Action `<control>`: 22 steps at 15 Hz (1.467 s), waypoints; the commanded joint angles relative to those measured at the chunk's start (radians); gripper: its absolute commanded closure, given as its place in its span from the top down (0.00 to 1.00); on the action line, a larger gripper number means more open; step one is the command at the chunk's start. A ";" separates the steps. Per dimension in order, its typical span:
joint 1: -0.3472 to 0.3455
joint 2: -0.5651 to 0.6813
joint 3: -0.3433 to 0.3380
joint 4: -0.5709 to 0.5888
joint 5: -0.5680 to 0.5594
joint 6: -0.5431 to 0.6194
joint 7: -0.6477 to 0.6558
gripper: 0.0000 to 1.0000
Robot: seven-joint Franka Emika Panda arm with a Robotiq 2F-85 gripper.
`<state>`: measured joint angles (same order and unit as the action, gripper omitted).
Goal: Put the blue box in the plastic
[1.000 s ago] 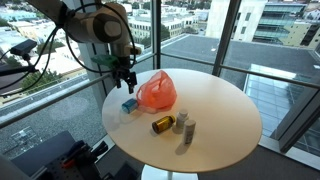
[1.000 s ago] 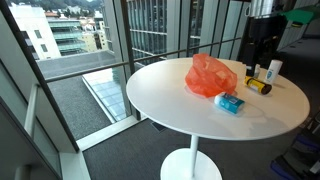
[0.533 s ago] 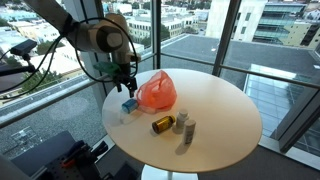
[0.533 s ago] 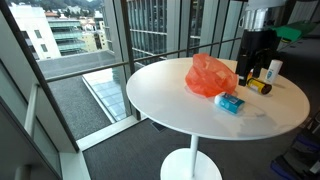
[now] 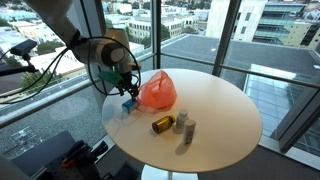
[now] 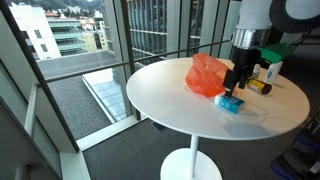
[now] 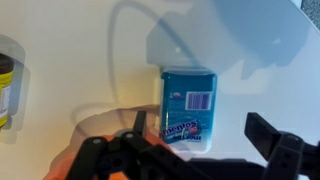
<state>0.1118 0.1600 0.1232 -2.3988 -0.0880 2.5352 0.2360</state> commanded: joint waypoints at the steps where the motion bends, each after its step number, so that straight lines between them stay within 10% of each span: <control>1: 0.015 0.035 -0.022 0.009 -0.015 0.053 0.004 1.00; 14: 0.035 0.102 -0.054 0.008 -0.021 0.083 0.019 1.00; 19: 0.049 0.109 -0.062 0.011 -0.020 0.077 0.024 0.49; 22: 0.050 0.088 -0.053 0.005 -0.002 0.052 0.014 0.39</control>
<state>0.1468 0.2626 0.0774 -2.3972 -0.0881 2.6049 0.2368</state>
